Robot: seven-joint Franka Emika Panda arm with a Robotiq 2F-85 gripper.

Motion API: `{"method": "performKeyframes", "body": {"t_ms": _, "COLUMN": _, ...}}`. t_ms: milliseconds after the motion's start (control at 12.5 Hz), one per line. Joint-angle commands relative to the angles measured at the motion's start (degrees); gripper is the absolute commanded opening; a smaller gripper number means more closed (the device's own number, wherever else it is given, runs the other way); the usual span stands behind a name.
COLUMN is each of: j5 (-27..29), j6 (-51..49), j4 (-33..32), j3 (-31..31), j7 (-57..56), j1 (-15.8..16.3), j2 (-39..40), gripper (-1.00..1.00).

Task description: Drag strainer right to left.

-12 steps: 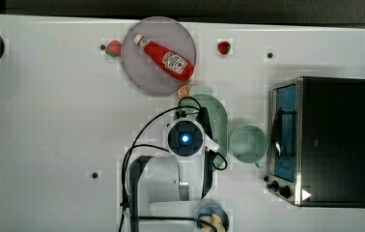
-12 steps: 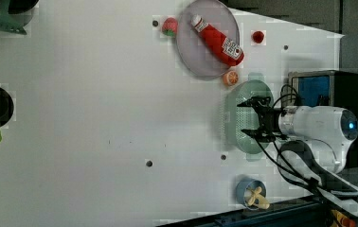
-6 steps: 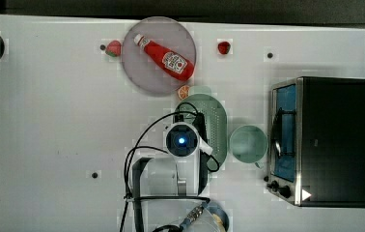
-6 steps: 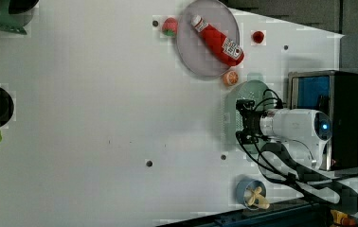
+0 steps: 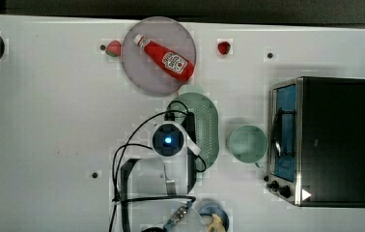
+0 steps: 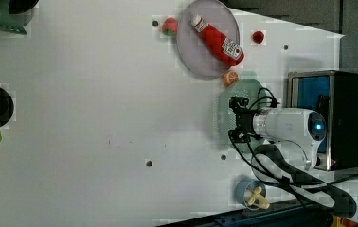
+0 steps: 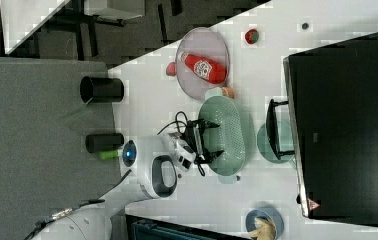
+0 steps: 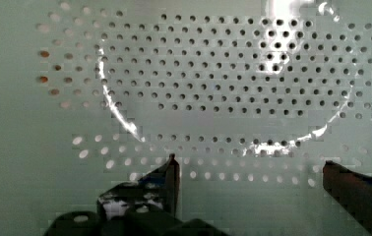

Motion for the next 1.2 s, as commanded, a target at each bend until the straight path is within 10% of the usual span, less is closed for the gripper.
{"method": "performKeyframes", "body": {"t_ms": 80, "j5": 0.1, "j6": 0.9, "j4": -0.1, "j3": 0.9, "j7": 4.0, "j1": 3.4, "j2": 0.2, "gripper": 1.00}}
{"method": "performKeyframes", "body": {"t_ms": 1200, "j5": 6.4, "j6": -8.6, "j4": 10.7, "j3": 1.7, "j7": 15.9, "j1": 16.4, "j2": 4.8, "gripper": 1.00}}
